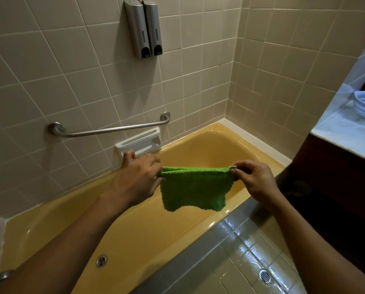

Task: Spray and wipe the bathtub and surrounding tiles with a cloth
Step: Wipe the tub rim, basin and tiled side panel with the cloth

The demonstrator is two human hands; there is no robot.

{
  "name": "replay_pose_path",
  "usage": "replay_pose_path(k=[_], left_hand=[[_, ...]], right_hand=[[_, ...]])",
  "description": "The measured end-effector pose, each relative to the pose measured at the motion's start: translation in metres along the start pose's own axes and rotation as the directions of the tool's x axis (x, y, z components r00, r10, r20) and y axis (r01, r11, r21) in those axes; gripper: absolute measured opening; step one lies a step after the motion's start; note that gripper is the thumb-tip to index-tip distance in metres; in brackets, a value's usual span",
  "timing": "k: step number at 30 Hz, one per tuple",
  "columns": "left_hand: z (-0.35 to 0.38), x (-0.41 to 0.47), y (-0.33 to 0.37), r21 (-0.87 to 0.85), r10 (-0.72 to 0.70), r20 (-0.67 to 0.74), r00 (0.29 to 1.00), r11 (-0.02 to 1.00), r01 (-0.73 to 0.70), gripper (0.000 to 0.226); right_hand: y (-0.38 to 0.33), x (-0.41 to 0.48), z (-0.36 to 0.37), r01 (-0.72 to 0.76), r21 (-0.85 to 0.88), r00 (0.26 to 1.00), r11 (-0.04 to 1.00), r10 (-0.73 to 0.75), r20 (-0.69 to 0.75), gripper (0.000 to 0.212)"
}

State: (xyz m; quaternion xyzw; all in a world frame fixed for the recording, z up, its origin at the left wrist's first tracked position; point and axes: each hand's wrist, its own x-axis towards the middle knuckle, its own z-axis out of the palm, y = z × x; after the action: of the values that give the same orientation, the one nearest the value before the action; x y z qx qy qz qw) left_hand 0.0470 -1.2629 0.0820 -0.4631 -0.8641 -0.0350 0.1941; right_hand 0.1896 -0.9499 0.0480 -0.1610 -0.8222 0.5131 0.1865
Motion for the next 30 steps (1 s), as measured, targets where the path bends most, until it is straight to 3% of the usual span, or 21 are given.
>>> replay_pose_path(k=[2,5,7,10,11,14,16,19,22,24,26,27,30], left_hand=[[-0.005,-0.002,0.000,-0.246,-0.106,0.079,0.991,0.962,0.122,0.018],[-0.005,-0.003,0.001,-0.578,-0.198,0.138,0.970,0.780,0.241,0.012],[-0.006,-0.006,0.005,-0.738,-0.299,0.141,0.944,0.604,0.302,0.021],[-0.006,-0.010,0.015,-0.881,-0.437,0.284,0.853,0.231,0.412,0.046],[-0.002,-0.011,0.017,-0.863,-0.454,0.335,0.826,0.204,0.462,0.050],[0.012,-0.015,0.024,-0.765,-0.482,0.407,0.776,0.285,0.578,0.029],[0.019,-0.017,0.033,-0.779,-0.510,0.414,0.754,0.230,0.584,0.015],[0.027,-0.015,0.051,-0.820,-0.539,0.381,0.752,0.180,0.544,0.015],[0.033,-0.009,0.073,-0.832,-0.499,0.352,0.792,0.220,0.509,0.019],[0.035,0.000,0.088,-0.819,-0.412,0.355,0.839,0.296,0.492,0.024],[0.034,0.013,0.101,-0.806,-0.322,0.371,0.871,0.354,0.475,0.029],[0.034,0.018,0.106,-0.802,-0.296,0.382,0.875,0.363,0.473,0.031],[0.032,0.033,0.112,-0.801,-0.302,0.356,0.884,0.388,0.455,0.035]], right_hand=[[-0.001,0.000,0.004,-0.003,0.014,1.000,1.000,0.003,-0.008,0.015],[-0.006,0.000,0.011,-0.032,0.110,0.996,0.993,0.040,-0.078,0.013],[-0.006,0.001,0.014,-0.047,0.126,0.998,0.991,0.052,-0.040,0.011],[-0.003,0.001,0.015,-0.055,0.155,0.998,0.986,0.060,-0.033,0.010],[-0.002,0.001,0.015,-0.056,0.151,0.998,0.987,0.061,-0.028,0.011],[0.004,0.002,0.019,-0.075,0.055,0.994,0.996,0.071,0.083,0.022],[0.009,0.002,0.020,-0.079,-0.044,0.985,0.996,0.084,0.149,0.023],[0.017,0.004,0.015,-0.102,-0.246,0.961,0.964,0.160,0.227,0.017],[0.023,0.004,0.009,-0.008,-0.524,0.902,0.851,0.233,0.363,0.019],[0.024,0.002,0.012,0.070,-0.495,0.880,0.866,0.181,0.440,0.028],[0.019,-0.002,0.021,0.122,-0.343,0.861,0.931,0.073,0.503,0.051],[0.016,-0.004,0.026,0.149,-0.273,0.853,0.950,0.016,0.522,0.049],[0.020,-0.006,0.034,0.172,-0.124,0.882,0.977,-0.096,0.462,0.014]])
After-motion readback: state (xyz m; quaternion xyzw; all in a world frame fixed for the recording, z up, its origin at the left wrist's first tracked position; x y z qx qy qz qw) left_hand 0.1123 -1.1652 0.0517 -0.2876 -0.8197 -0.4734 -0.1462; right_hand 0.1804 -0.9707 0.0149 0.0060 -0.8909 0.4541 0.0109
